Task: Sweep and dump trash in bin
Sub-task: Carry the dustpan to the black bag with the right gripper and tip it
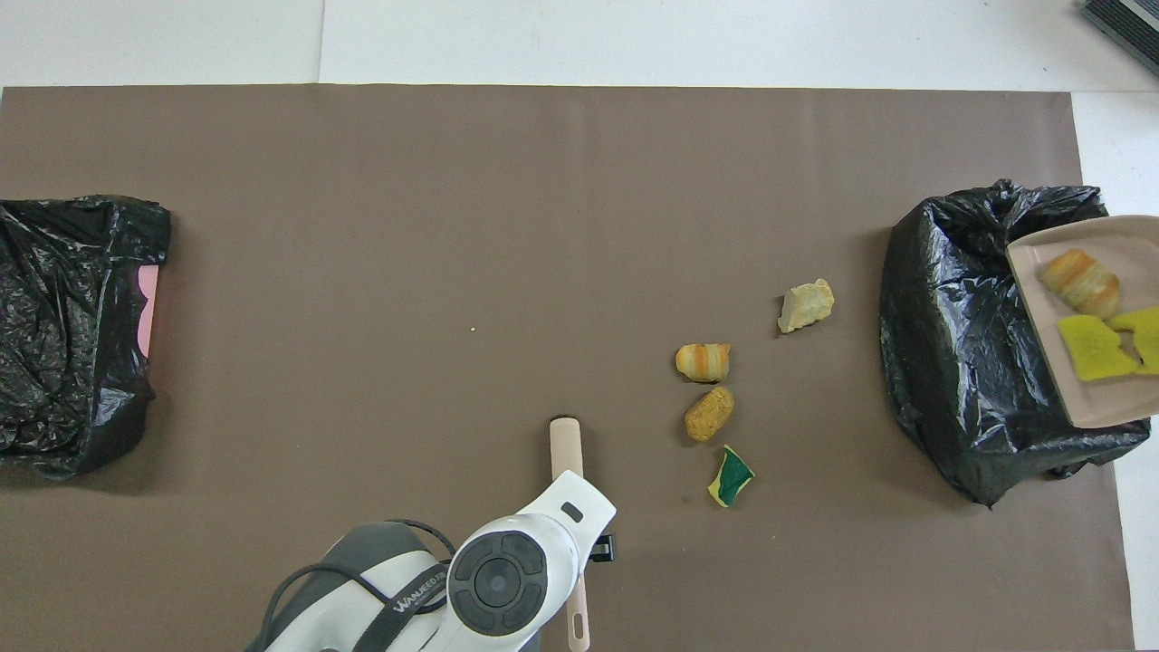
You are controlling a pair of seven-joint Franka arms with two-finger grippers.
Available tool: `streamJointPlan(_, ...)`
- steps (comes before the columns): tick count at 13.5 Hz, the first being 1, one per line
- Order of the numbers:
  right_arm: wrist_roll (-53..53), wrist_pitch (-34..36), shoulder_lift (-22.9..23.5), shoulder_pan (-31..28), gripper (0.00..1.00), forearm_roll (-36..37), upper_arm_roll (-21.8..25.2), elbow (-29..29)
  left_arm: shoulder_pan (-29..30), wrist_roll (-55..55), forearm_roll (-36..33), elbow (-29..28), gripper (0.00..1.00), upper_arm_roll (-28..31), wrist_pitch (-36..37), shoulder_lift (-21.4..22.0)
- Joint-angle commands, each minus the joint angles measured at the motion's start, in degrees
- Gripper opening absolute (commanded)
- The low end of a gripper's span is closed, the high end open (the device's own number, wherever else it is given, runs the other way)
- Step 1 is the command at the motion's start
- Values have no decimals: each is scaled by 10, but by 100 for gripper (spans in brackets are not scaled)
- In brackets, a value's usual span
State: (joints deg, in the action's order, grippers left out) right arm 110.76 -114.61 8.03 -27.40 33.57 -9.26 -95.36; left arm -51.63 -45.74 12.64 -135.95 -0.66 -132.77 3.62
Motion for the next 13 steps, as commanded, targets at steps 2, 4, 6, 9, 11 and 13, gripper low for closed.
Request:
streamJointPlan(2,26,-71,-46,-2,0,73,-8,-83,53,6,-14,43,100,4,55,2)
streamJointPlan(4,30,-79,-54,0,0,88,-10,-99,93,25,-15,58,100,6,58,9)
streamJointPlan(6,29,-84,-60,14,0,121,-10,-109,148,49,-30,88,100,6,93,20)
streamJointPlan(9,27,-113,-65,29,0,146,-10,-113,224,120,-58,114,100,6,145,29)
streamJointPlan(11,22,-119,-73,29,0,150,-9,-120,267,162,-76,117,100,6,155,34)
streamJointPlan(13,17,-142,-81,22,0,153,-9,-135,304,210,-103,116,100,6,181,41)
